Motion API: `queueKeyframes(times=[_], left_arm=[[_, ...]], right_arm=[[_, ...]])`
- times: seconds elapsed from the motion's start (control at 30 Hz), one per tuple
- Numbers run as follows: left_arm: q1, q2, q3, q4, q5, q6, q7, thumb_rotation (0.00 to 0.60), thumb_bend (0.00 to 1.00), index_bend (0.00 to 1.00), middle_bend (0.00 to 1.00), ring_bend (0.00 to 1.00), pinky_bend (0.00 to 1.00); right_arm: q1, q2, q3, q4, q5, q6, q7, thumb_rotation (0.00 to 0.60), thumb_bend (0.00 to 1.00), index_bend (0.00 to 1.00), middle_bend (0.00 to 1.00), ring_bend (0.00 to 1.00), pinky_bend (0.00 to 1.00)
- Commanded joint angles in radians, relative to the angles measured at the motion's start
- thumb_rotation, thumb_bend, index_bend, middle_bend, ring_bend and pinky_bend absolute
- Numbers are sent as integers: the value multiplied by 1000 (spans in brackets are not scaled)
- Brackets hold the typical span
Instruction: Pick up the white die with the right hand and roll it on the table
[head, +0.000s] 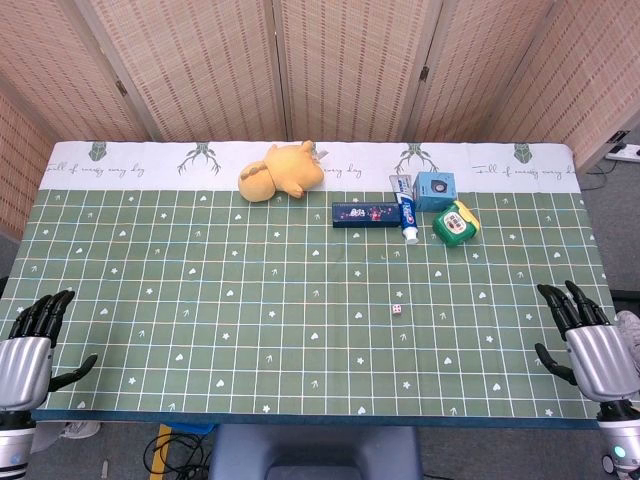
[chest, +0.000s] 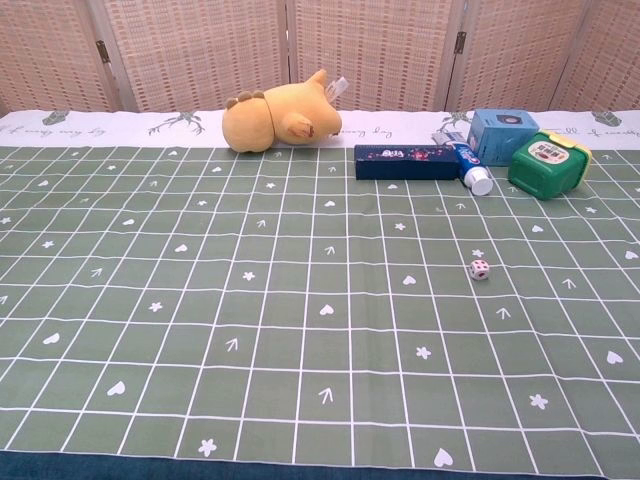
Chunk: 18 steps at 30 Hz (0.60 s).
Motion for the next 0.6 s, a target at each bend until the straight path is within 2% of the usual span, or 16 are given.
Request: queueKeyframes(times=[0.03, 0.47, 0.53, 0.6], left_arm=[[-1, -2, -2, 3, -4, -1, -3, 600, 196, 91, 125, 113, 180], [-4, 12, 7, -5, -24, -29, 8, 600, 196, 92, 125, 113, 180], [-6, 9, 6, -4, -25, -31, 8, 600, 196, 92, 125, 113, 180], [-8, 6, 6, -3, -26, -35, 7, 600, 196, 92, 125, 113, 180]], right_arm=[[-3, 3, 6, -7, -7, 4, -6, 600, 250, 37, 155, 44, 208], [-8, -1, 22, -19, -19, -5, -17, 600, 249, 38, 223, 142, 212], [1, -6, 32, -25, -18, -15, -12, 600, 249, 51, 307, 231, 269], [19, -17, 44, -25, -23, -31, -21, 600, 250, 84, 432, 380, 408]])
